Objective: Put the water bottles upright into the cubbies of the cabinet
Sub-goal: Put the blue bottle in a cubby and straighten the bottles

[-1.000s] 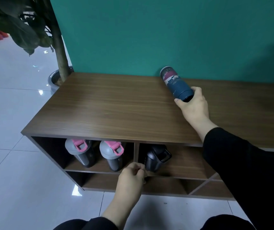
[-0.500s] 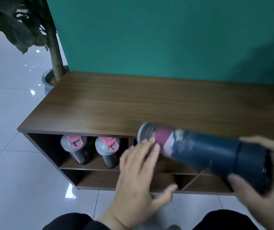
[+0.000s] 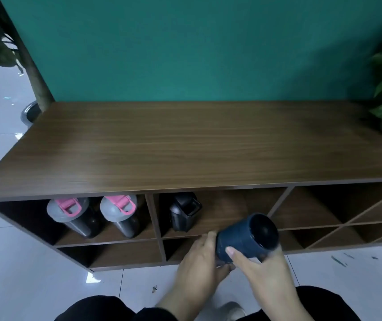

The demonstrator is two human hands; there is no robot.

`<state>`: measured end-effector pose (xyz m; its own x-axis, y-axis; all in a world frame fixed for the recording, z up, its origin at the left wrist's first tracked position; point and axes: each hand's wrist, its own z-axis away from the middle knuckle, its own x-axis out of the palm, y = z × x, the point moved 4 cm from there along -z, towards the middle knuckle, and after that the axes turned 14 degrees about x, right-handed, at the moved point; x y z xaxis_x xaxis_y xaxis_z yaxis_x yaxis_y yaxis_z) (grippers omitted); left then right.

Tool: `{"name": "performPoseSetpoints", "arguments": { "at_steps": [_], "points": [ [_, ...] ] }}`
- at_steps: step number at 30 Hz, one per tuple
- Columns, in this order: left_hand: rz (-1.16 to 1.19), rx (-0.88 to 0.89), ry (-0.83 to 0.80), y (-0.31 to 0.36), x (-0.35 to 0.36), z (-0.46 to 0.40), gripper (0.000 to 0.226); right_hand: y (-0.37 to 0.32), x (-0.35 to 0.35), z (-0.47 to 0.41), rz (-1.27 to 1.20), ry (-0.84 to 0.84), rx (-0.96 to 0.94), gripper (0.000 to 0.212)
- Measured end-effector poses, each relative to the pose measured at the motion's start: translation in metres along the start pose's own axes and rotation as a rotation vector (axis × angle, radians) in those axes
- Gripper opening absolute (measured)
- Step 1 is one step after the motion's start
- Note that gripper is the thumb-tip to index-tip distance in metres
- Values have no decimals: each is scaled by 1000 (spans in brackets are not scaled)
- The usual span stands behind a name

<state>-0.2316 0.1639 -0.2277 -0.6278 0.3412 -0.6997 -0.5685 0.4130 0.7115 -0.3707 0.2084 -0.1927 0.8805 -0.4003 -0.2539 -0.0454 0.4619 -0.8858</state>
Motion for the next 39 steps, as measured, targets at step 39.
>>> {"name": "performPoseSetpoints", "arguments": {
  "at_steps": [39],
  "points": [
    [619,-398,25,-30,35,-106,77,44,44,-116,116,-63,172,70]
  ]
}}
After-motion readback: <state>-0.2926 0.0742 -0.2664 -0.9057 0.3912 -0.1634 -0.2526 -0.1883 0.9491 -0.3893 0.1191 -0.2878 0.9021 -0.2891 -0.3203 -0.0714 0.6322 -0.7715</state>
